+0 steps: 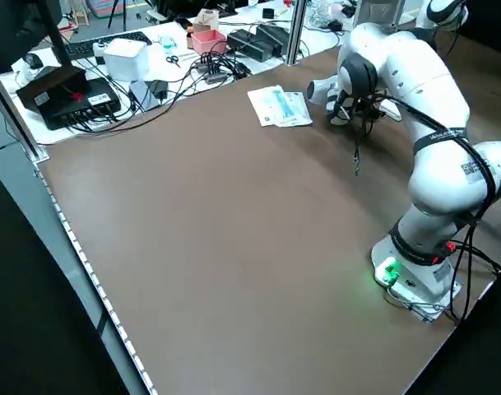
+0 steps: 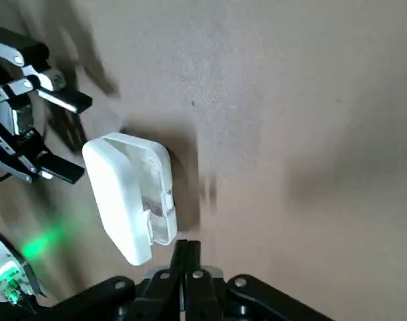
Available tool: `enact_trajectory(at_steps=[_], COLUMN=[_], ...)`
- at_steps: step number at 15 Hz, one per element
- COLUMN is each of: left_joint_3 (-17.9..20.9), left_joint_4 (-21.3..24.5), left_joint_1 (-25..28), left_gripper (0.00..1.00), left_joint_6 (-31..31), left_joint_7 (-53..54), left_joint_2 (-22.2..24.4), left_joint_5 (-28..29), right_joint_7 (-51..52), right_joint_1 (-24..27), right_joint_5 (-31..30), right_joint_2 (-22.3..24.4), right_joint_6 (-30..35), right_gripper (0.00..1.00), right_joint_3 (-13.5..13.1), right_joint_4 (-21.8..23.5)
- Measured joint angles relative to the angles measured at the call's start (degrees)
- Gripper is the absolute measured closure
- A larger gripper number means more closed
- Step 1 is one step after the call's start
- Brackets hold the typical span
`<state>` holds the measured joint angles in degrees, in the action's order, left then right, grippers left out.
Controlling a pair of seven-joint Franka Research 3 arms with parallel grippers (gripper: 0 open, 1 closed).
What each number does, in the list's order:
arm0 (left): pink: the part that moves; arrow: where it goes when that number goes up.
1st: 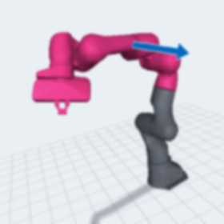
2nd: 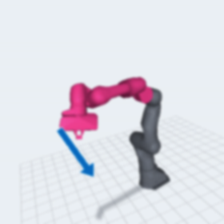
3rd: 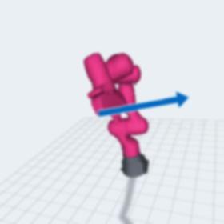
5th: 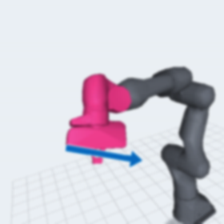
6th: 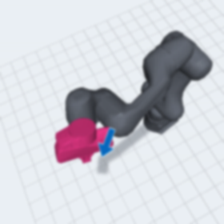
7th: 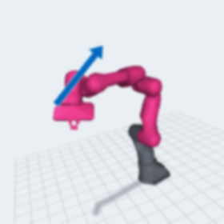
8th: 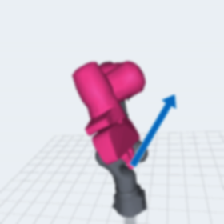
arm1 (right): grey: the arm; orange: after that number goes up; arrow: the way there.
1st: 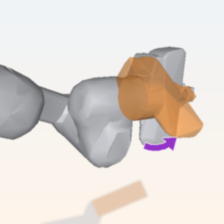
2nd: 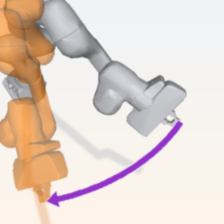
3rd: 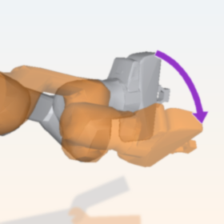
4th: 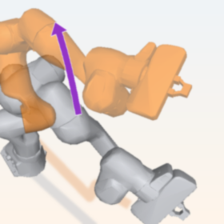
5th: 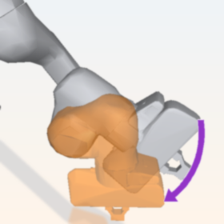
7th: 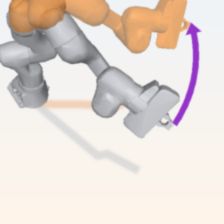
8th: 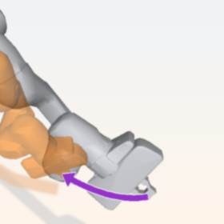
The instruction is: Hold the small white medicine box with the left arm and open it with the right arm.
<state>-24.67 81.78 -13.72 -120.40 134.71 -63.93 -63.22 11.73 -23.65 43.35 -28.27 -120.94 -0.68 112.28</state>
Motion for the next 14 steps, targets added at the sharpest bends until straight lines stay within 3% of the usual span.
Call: enact_trajectory(at_steps=[6, 11, 14], left_joint_3=[0.0, 0.06, 0.16], left_joint_4=[-1.0, -1.81, -1.75], left_joint_1=[-2.29, -3.13, -3.11], left_gripper=[0.02, 0.1, 0.21], left_joint_6=[-2.64, -2.94, -2.46], left_joint_7=[-0.02, -0.02, -0.01], left_joint_2=[-1.03, -2.11, -2.14], left_joint_5=[-2.5, -4.52, -4.71], right_joint_7=[0.05, 1.86, 2.29], right_joint_1=[-0.35, -0.51, -0.7], right_joint_5=[0.86, 1.96, 3.41], right_joint_2=[-1.21, -2.68, -3.55], right_joint_6=[0.0, 0.14, 0.13], right_gripper=[0.99, 0.99, 0.99], right_joint_3=[0.0, -0.01, 0.0], right_joint_4=[0.0, 0.0, 0.0])
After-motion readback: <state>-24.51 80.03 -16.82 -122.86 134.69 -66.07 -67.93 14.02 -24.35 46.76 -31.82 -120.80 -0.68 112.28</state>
